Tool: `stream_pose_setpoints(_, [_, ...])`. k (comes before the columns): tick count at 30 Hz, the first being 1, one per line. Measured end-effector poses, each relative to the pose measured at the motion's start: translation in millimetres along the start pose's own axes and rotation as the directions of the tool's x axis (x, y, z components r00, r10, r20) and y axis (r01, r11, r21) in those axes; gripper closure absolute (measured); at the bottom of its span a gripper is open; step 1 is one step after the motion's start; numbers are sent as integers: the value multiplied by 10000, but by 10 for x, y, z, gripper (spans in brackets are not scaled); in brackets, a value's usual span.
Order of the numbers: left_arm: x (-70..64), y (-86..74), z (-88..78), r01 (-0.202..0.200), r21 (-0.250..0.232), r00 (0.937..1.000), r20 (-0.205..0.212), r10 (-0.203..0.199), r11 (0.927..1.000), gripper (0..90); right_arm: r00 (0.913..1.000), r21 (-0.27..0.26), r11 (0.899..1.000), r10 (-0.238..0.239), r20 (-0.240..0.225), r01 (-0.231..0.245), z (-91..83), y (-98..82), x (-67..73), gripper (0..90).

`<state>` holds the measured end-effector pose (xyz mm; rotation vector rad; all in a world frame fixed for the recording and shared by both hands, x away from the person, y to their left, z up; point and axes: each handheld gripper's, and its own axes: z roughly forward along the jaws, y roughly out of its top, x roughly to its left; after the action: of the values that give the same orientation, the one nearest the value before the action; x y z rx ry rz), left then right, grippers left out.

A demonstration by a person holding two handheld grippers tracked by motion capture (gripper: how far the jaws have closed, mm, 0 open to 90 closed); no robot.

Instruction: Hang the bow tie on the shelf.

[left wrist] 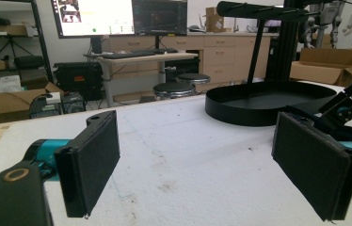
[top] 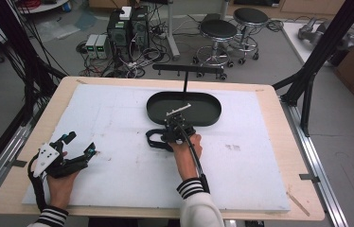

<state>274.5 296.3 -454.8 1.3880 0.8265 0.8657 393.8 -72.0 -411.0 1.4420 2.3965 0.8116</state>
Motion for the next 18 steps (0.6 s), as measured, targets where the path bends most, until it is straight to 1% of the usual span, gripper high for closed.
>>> stream_pose_setpoints(1, [0,0,0,6,-2,10000,-4,-6,10000,160,9999,65,9999,118,-72,-117,14,-3,-5,438])
stream_pose_setpoints(4, [-1,0,1,17,-8,10000,-5,-17,10000,160,9998,97,9998,176,-83,-175,20,0,9,440])
stream_pose_setpoints(5, [-1,0,0,8,-1,10000,-5,-8,10000,160,9998,116,9997,218,42,-219,26,4,28,449])
stream_pose_setpoints(11, [-2,0,0,5,-7,10000,2,-5,10000,160,9988,366,9982,482,104,-485,87,4,23,468])
stream_pose_setpoints(18, [-3,0,1,3,-8,10000,3,-3,10000,160,9984,433,9977,517,228,-527,125,13,29,529])
